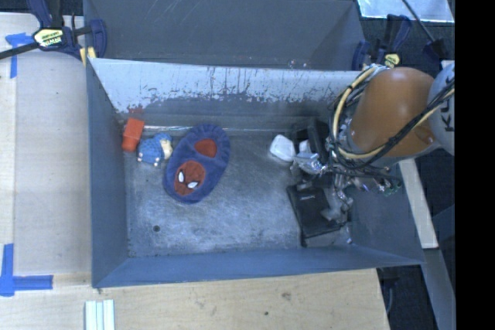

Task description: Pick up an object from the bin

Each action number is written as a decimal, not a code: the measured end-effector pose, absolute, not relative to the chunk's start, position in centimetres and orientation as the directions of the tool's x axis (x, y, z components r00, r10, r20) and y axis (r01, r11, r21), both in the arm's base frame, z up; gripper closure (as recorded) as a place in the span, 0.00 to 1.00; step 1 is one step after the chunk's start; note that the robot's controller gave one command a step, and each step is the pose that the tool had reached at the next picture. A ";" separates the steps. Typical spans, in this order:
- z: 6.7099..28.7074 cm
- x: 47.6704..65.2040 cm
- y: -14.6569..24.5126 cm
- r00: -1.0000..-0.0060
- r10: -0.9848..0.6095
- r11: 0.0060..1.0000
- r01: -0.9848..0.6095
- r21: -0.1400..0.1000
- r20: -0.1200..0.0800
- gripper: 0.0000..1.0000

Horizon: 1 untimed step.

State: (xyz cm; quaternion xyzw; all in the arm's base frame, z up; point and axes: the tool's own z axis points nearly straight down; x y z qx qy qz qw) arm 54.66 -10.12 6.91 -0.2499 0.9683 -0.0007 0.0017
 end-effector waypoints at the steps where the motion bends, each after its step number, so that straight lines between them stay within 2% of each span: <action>1: 7.1 60.0 -10.9 -0.762 -0.647 0.762 -0.647 -0.001 -0.005 0.00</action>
Offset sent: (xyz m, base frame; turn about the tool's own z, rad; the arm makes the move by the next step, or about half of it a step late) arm 0.0514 -0.0090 0.0009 -0.1977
